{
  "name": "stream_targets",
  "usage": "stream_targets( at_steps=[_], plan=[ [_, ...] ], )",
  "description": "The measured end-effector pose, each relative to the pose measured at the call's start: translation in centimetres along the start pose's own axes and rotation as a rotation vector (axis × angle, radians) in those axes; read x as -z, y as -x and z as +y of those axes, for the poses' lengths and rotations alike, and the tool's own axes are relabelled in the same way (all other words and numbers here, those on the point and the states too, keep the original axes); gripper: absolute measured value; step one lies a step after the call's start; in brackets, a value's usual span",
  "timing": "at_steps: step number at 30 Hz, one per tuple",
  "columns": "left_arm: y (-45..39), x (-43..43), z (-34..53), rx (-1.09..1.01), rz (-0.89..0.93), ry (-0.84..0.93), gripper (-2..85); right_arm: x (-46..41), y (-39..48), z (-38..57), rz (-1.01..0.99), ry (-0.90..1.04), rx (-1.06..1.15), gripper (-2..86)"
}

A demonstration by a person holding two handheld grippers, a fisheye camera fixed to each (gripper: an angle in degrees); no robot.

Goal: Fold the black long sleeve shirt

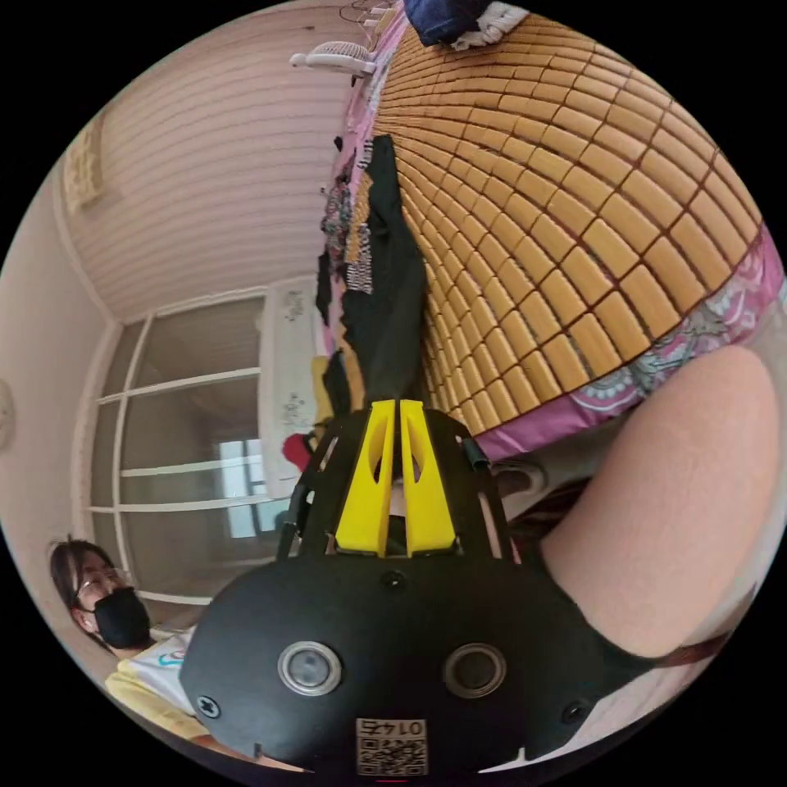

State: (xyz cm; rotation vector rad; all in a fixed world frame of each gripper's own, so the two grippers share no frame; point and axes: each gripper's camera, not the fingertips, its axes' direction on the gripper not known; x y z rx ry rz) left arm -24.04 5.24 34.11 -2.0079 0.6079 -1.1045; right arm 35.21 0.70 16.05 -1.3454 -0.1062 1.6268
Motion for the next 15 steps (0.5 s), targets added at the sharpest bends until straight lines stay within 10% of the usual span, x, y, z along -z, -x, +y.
stream_targets(
  at_steps=[3,15],
  plan=[
    [0.2,-1.6,0.2,0.010,0.023,0.072,4.2,-0.5,1.9,0.3,0.405,-0.007,0.094,1.3],
    [-2.2,-6.9,-3.7,0.032,-0.158,0.151,4.8,-7.3,5.7,-0.2,0.642,0.086,0.289,4.1]
  ],
)
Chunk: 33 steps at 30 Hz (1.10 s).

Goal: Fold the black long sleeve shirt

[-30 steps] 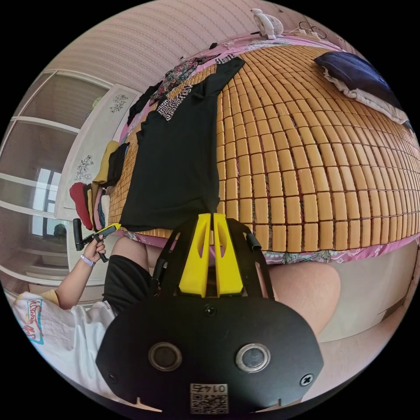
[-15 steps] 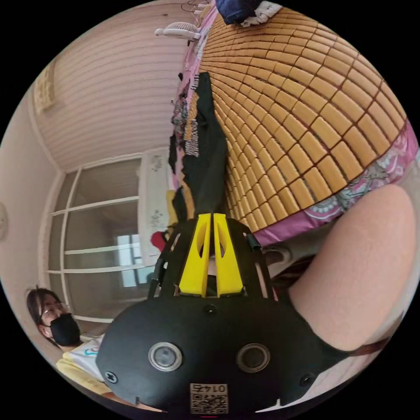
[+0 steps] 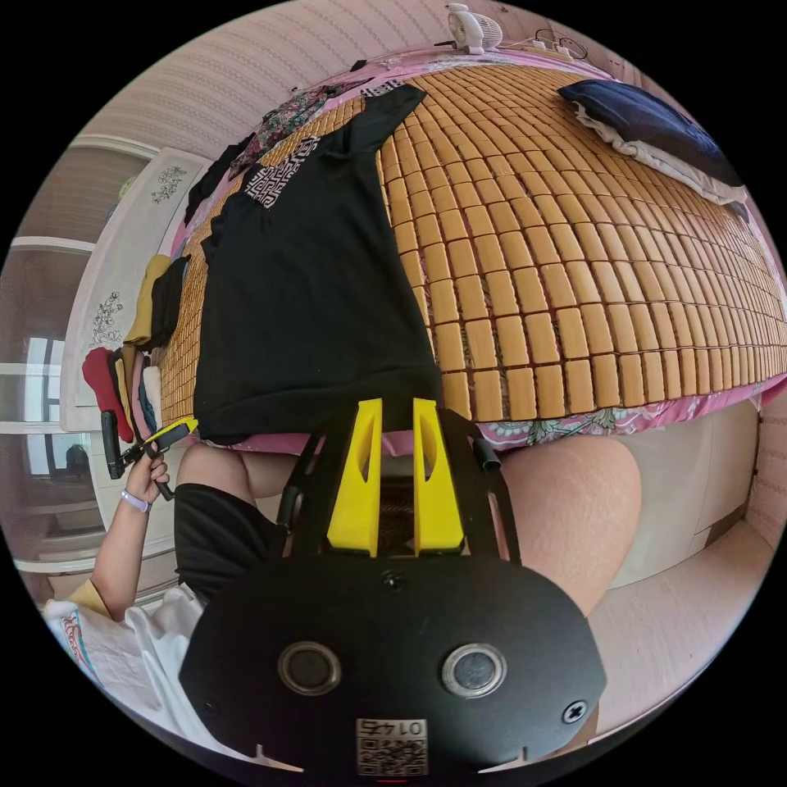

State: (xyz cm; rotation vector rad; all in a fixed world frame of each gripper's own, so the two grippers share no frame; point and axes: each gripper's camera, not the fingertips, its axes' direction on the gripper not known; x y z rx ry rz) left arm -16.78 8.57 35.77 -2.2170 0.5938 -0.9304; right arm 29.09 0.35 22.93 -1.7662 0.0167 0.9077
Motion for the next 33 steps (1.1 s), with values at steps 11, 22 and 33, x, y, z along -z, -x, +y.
stream_targets(
  at_steps=[11,22,33],
  plan=[
    [-2.0,-0.8,0.2,-0.105,-0.083,-0.001,4.8,-0.7,0.8,1.4,-0.045,0.041,0.034,1.0],
    [-8.2,1.6,-5.4,-0.315,-0.129,-0.206,5.5,6.3,2.2,-1.7,0.136,-0.412,0.405,4.0],
    [-19.4,-9.9,-19.7,-0.413,0.025,-0.176,4.9,2.7,-1.7,-28.6,0.126,-0.495,0.149,7.9]
  ],
)
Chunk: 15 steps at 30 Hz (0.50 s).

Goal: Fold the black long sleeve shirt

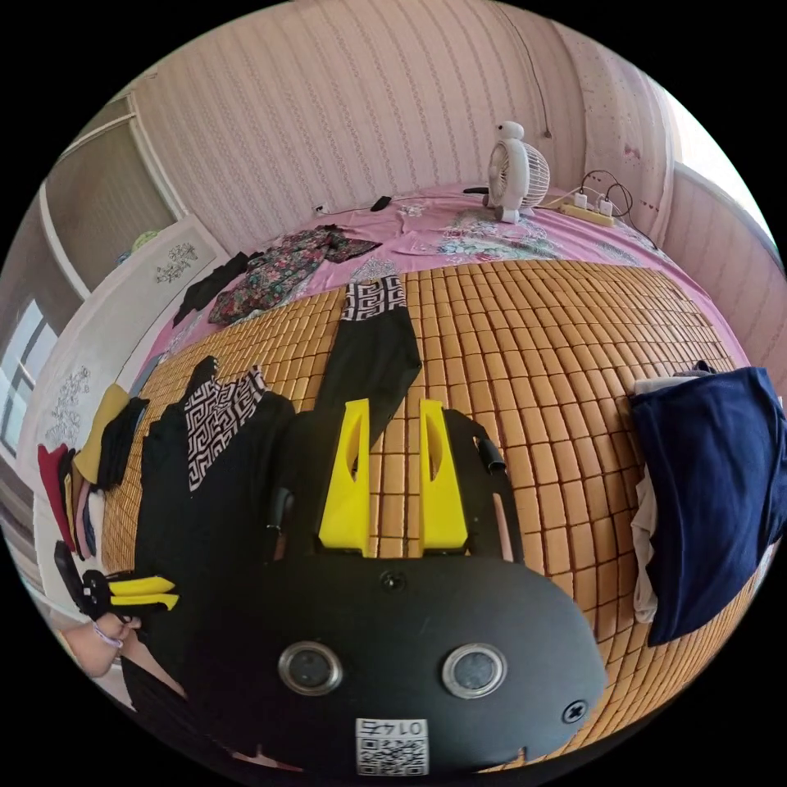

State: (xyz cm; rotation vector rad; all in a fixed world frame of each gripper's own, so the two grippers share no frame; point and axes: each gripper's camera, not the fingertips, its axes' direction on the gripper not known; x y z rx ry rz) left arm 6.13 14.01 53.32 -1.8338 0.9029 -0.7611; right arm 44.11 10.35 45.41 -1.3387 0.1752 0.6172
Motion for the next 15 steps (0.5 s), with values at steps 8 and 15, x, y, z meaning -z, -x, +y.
stream_targets(
  at_steps=[8,15],
  plan=[
    [-2.0,-3.7,-1.7,-0.100,-0.127,-0.005,2.3,-5.3,-0.8,-3.0,-0.115,0.159,0.018,3.4],
    [-2.5,-5.3,-3.0,-0.128,-0.116,-0.017,0.2,7.2,-0.1,4.6,-0.259,0.077,0.286,0.9]
  ],
)
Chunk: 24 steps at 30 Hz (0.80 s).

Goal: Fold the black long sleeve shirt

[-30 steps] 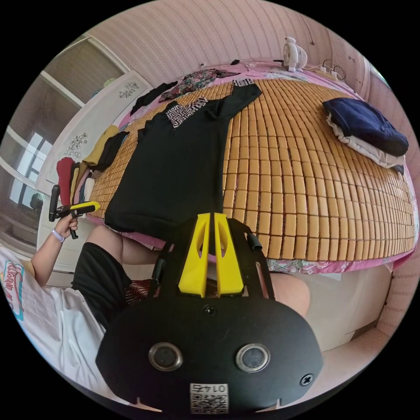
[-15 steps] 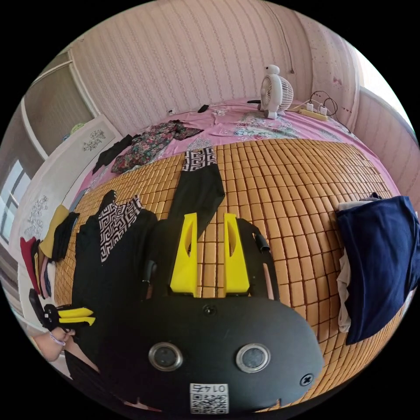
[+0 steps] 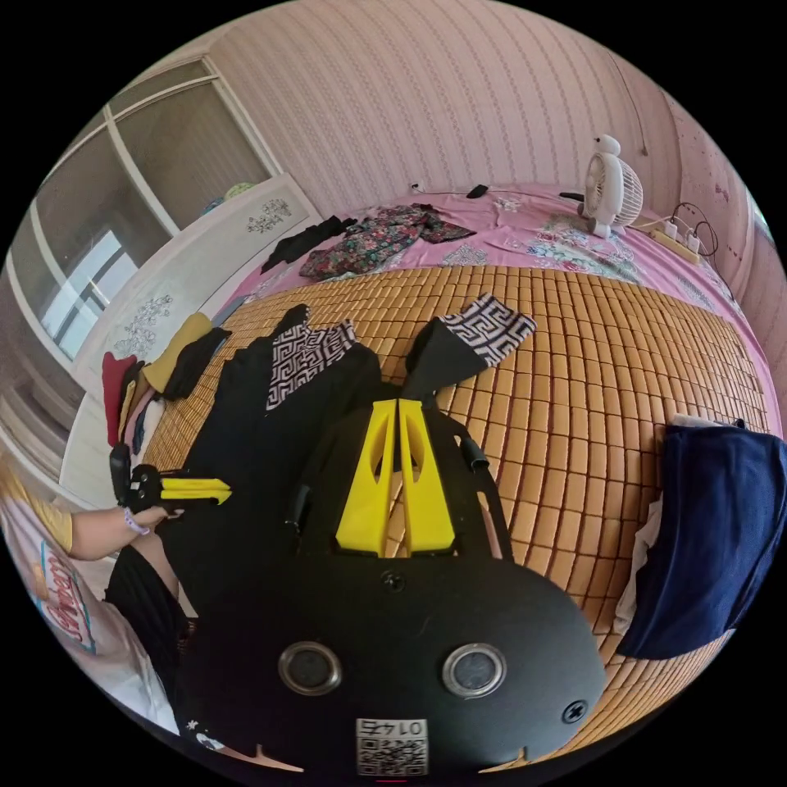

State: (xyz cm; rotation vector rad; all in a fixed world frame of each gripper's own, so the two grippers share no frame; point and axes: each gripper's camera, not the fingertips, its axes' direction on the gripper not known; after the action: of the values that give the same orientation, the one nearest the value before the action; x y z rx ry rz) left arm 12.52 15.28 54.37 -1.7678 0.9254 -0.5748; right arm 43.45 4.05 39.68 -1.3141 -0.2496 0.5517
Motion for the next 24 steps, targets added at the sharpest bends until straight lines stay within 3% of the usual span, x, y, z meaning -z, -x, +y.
stream_targets(
  at_steps=[3,9,14,23,24],
  plan=[
    [0.6,-0.6,-0.8,0.035,0.036,-0.004,-0.2,5.5,4.3,3.2,-0.091,0.062,0.110,0.9],
    [1.1,0.0,-2.2,0.124,0.114,-0.074,-0.3,10.9,2.4,4.5,0.110,-0.072,-0.003,2.5],
    [0.2,-0.7,-4.1,0.115,0.121,-0.066,-0.2,9.6,-2.3,8.6,0.119,-0.059,-0.205,4.4],
    [-2.5,-4.0,-10.5,0.021,0.165,-0.078,0.3,4.3,0.3,19.5,0.130,0.202,-0.097,7.3],
    [-2.8,-4.3,-11.2,0.007,0.162,-0.074,0.4,4.5,0.9,20.2,0.187,0.157,-0.074,6.5]
  ],
)
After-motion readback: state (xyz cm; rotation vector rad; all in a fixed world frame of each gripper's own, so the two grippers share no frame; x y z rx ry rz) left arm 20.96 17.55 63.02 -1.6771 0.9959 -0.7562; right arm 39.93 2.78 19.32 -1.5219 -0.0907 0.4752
